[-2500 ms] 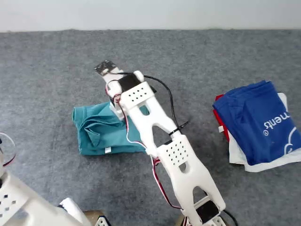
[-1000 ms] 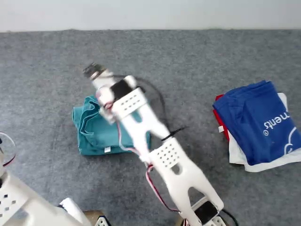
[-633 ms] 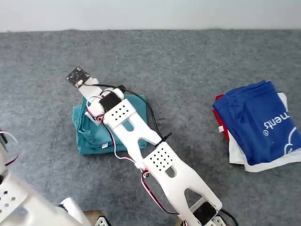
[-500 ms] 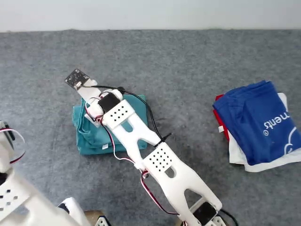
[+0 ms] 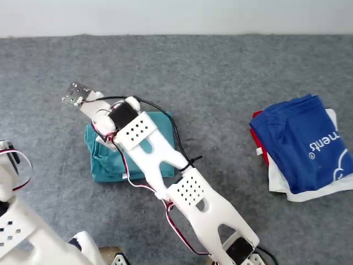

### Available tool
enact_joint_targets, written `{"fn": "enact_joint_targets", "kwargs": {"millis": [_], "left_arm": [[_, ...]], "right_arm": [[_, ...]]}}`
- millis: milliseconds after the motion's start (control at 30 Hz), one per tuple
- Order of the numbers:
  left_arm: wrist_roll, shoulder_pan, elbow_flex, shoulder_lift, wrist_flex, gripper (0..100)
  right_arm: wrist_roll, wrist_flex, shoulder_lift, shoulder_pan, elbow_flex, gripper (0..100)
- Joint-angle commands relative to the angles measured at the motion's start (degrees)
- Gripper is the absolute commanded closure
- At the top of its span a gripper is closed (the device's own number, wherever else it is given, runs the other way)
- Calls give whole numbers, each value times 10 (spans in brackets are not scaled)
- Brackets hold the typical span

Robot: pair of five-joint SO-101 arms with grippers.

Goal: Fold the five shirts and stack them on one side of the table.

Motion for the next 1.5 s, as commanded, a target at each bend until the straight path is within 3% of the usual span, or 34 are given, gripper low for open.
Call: {"fn": "enact_joint_targets", "kwargs": {"millis": [0,500,700,900,1100,1267,1467], "left_arm": [[4,3,-2,-7,2,840],[4,3,-4,-8,2,840],[4,3,-5,-8,0,840],[4,3,-5,-8,1,840],[4,3,-5,-8,1,840],[4,3,-5,-8,1,840],[4,3,-4,-8,1,840]], "right_arm": [[7,36,-43,-18,-17,493],[-41,5,22,-115,-20,493],[-40,19,1,-93,-83,493],[-40,13,-34,-15,-76,493],[-43,-58,-9,44,-58,493],[-43,-154,51,36,-54,493],[-41,-172,115,-9,-55,493]]}}
